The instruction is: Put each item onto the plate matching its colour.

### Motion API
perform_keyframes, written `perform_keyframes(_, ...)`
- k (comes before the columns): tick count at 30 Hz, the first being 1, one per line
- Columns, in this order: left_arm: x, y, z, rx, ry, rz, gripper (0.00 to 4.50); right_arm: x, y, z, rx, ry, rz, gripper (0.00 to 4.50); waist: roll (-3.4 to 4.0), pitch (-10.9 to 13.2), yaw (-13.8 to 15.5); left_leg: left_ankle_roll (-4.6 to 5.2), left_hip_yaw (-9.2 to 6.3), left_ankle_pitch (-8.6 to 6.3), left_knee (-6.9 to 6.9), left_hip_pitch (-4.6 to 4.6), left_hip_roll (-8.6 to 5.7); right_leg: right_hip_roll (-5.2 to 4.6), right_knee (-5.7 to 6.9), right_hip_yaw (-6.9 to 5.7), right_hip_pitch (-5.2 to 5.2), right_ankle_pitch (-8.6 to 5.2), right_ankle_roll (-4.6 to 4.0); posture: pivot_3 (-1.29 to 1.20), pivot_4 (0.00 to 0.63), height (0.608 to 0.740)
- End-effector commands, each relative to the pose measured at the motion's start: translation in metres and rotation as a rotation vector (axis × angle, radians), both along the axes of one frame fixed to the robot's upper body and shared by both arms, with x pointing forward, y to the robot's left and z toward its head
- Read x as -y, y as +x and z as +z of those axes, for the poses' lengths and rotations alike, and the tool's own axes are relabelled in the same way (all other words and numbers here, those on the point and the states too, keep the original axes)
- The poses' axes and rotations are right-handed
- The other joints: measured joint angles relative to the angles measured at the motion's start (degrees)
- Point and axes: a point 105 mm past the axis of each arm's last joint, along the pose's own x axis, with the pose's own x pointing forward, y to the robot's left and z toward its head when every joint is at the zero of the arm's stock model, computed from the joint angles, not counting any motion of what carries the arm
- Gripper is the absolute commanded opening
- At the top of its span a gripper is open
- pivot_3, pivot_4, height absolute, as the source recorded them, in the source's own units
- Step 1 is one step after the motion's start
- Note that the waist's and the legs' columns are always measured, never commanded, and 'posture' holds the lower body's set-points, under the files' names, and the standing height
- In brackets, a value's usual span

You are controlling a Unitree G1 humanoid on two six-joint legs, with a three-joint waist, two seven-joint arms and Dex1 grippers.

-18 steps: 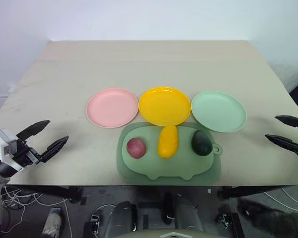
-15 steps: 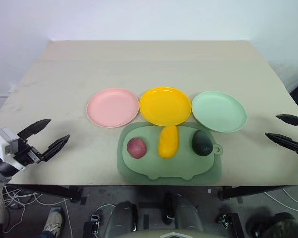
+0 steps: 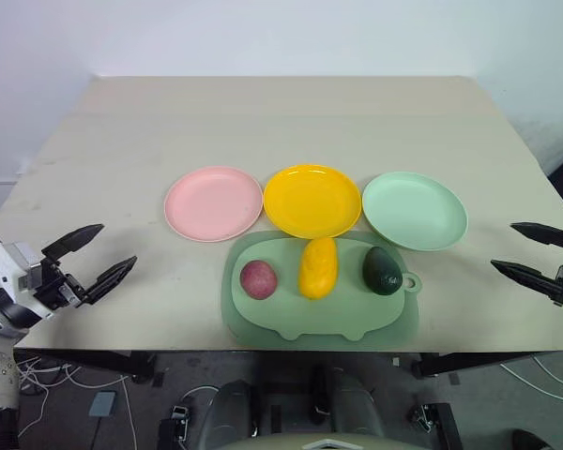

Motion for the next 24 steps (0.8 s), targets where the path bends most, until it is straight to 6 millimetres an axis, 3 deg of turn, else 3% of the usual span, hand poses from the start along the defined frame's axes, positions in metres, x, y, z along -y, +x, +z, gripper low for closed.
perform_keyframes(1, -0.003, -0.002, 0.006, 0.028, 0.019, -0.026, 4.43, -0.005, -0.005, 0.012, 0.063, 0.001, 0.011, 4.5, 0.0, 0.0, -0.1, 0.0, 0.0, 0.0, 0.0, 0.01, 0.0, 0.0, 0.0, 0.0, 0.0, 0.0, 0.0, 0.0, 0.15, 0.737)
perform_keyframes(8, -0.002, 0.005, 0.005, 0.03, 0.001, -0.062, 4.43, -0.02, -0.014, 0.015, 0.065, 0.009, 0.03, 4.5, 0.0, 0.0, 0.0, 0.0, -0.04, 0.0, -0.01, 0.01, 0.02, 0.0, 0.0, 0.01, -0.02, 0.0, 0.01, 0.0, 0.15, 0.737)
perform_keyframes(11, 0.004, 0.009, 0.005, 0.041, 0.007, -0.096, 4.43, -0.035, -0.02, 0.019, 0.067, 0.011, 0.048, 4.5, 0.0, 0.0, 0.1, 0.0, -0.07, 0.0, -0.01, -0.03, 0.02, 0.0, 0.0, -0.01, -0.01, 0.0, 0.0, 0.0, 0.15, 0.737)
perform_keyframes(15, 0.01, 0.015, 0.002, 0.037, -0.006, -0.13, 4.43, -0.062, -0.032, 0.015, -0.074, 0.024, 0.071, 4.5, -0.01, 0.0, 0.1, 0.0, -0.15, 0.0, -0.01, -0.06, 0.01, -0.02, 0.01, -0.01, -0.03, 0.0, 0.0, 0.0, 0.15, 0.737)
perform_keyframes(19, 0.017, 0.019, -0.003, 0.024, -0.018, -0.155, 4.43, -0.07, -0.029, 0.003, -0.183, -0.184, -0.05, 4.5, -0.03, 0.0, 0.0, 0.01, -0.15, -0.01, 0.0, -0.04, 0.05, -0.04, 0.01, 0.06, -0.04, -0.01, 0.01, 0.0, 0.15, 0.737)
perform_keyframes(24, 0.024, 0.026, -0.007, 0.016, -0.031, -0.18, 4.43, -0.099, -0.026, 0.016, -0.223, -0.086, -0.034, 4.5, -0.05, 0.0, 0.0, 0.01, -0.21, -0.01, -0.02, -0.08, 0.03, 0.02, 0.0, 0.04, -0.09, -0.14, 0.19, 0.0, 0.15, 0.737)
